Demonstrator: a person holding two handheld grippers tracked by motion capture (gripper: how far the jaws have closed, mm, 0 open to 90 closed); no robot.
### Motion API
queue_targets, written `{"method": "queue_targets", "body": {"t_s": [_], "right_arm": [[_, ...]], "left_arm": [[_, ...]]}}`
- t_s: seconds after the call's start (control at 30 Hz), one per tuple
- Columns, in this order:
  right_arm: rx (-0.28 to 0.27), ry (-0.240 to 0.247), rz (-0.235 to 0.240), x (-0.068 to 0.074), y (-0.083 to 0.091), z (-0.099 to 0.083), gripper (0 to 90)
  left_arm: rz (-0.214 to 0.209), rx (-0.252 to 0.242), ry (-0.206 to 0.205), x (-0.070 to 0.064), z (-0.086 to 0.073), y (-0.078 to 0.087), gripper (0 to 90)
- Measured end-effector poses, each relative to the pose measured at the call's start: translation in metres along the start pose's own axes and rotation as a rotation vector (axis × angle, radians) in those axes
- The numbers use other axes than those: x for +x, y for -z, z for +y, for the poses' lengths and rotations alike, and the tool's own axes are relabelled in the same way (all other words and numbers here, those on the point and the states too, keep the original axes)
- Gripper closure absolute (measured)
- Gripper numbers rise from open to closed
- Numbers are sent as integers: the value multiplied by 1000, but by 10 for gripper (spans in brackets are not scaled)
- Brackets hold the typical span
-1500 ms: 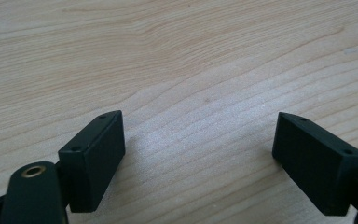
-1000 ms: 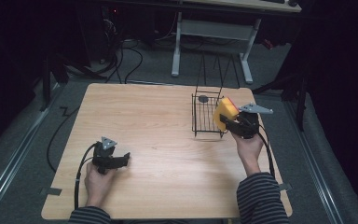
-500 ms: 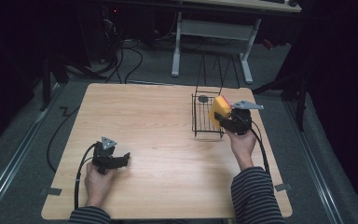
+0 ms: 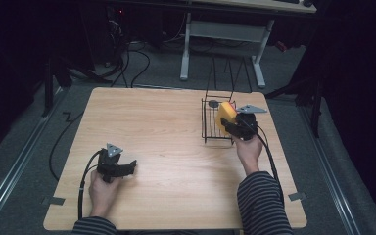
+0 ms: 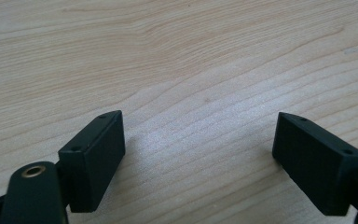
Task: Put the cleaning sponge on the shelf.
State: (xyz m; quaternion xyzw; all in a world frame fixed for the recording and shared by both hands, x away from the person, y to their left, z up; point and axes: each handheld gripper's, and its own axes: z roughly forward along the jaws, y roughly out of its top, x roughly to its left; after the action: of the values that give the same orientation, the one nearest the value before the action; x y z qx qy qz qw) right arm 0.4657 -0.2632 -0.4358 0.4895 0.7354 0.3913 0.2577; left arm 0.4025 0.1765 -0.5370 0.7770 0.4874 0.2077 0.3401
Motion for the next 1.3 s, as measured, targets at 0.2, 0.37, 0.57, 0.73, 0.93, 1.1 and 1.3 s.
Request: {"method": "queue_targets", "body": {"t_s": [0.2,0.37,0.57,0.73,0.93,1.1,1.3], "right_arm": [[34,4,-11,3,-12,-4,608],[37,7,-11,5,-19,-5,608],[45,3,-10,8,-25,-6,608],[54,17,-16,11,-29,-6,608],[59,18,-20,11,-32,-6,608],[74,26,-25,13,-36,-6,608],[83,27,-25,14,-40,-8,608]], "left_arm": [[0,0,0,0,0,0,176],[0,0,0,0,0,0,176],[0,0,0,0,0,0,176],[0,0,0,0,0,0,176],[0,0,0,0,0,0,176],[0,0,0,0,0,0,176],[0,0,0,0,0,0,176]]}}
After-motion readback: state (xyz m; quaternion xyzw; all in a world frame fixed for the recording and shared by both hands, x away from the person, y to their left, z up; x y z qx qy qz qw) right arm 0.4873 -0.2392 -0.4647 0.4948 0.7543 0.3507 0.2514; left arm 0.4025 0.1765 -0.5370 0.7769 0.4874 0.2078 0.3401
